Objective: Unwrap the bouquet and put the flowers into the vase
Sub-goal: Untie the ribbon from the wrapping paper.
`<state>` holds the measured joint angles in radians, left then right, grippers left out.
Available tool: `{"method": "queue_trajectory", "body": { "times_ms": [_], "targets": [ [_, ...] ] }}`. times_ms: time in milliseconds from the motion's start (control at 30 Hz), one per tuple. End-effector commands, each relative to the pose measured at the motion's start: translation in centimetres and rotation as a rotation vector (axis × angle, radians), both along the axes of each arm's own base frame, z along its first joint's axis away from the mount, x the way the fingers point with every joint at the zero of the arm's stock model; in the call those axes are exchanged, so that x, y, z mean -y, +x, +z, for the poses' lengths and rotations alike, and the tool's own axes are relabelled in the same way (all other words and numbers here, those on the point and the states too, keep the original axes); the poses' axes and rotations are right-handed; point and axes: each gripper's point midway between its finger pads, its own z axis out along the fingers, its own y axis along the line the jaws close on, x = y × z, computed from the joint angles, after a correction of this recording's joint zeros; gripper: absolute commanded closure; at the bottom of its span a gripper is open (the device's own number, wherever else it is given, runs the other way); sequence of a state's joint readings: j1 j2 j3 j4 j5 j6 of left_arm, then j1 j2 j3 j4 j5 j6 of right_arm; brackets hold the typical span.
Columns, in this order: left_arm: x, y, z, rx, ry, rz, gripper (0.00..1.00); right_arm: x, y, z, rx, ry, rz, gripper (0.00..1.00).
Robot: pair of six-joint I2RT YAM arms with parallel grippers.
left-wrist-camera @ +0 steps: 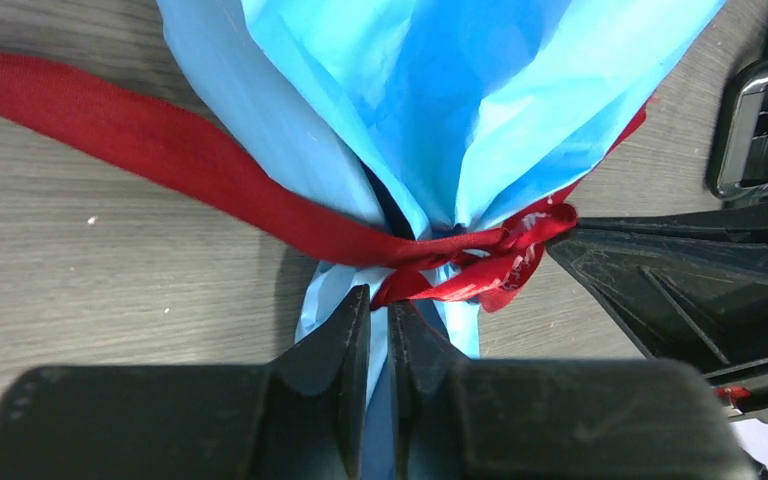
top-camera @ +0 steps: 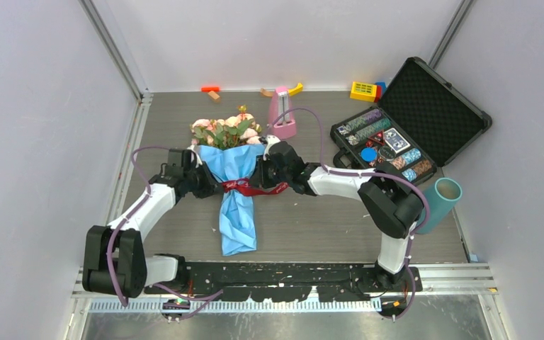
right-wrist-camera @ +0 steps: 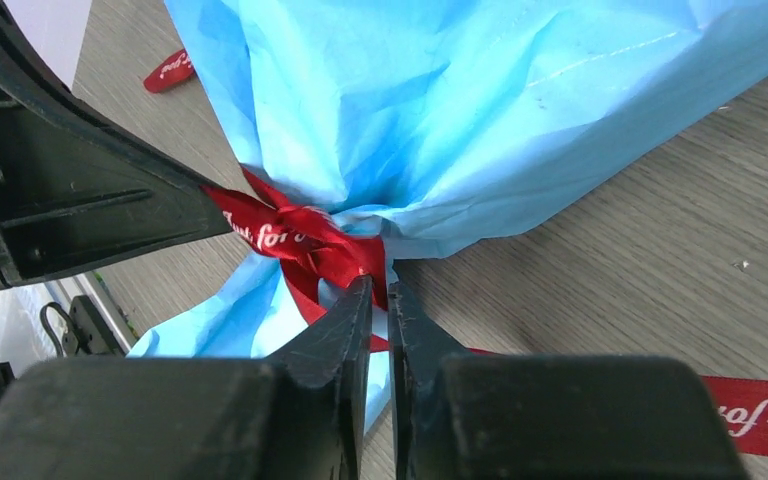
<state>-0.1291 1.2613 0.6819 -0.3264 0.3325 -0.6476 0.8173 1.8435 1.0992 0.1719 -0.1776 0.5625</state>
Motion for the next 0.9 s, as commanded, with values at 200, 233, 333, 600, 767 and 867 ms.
{"method": "queue_trajectory", "body": {
  "times_ms": [200, 233, 333, 600, 767, 867],
  "targets": [
    [-1.4, -0.1, 4.3, 0.078, 0.085, -0.014, 0.63, 0.1, 0.3, 6.3, 0.126, 0.064, 0.018, 0.63],
    [-1.5, -0.1, 4.8, 0.087, 0.091, -0.017, 0.62, 0.3, 0.3, 6.2, 0.127, 0.051, 0.023, 0.62],
    [-1.4, 0.0, 6.3, 0.114, 0.090, -0.028, 0.58, 0.3, 0.3, 6.9, 0.148, 0.034, 0.049, 0.58],
    [2.5, 0.3, 8.0, 0.164, 0.063, -0.157, 0.44, -0.2, 0.8, 6.9, 0.145, -0.006, 0.084, 0.54],
    [4.0, 0.9, 6.6, 0.151, 0.162, -0.222, 0.42, -0.7, 0.8, 7.0, 0.135, 0.011, 0.089, 0.54],
    [4.3, 1.3, 6.3, 0.162, 0.238, -0.241, 0.41, -0.6, 0.8, 7.0, 0.132, 0.016, 0.086, 0.54]
  ]
}}
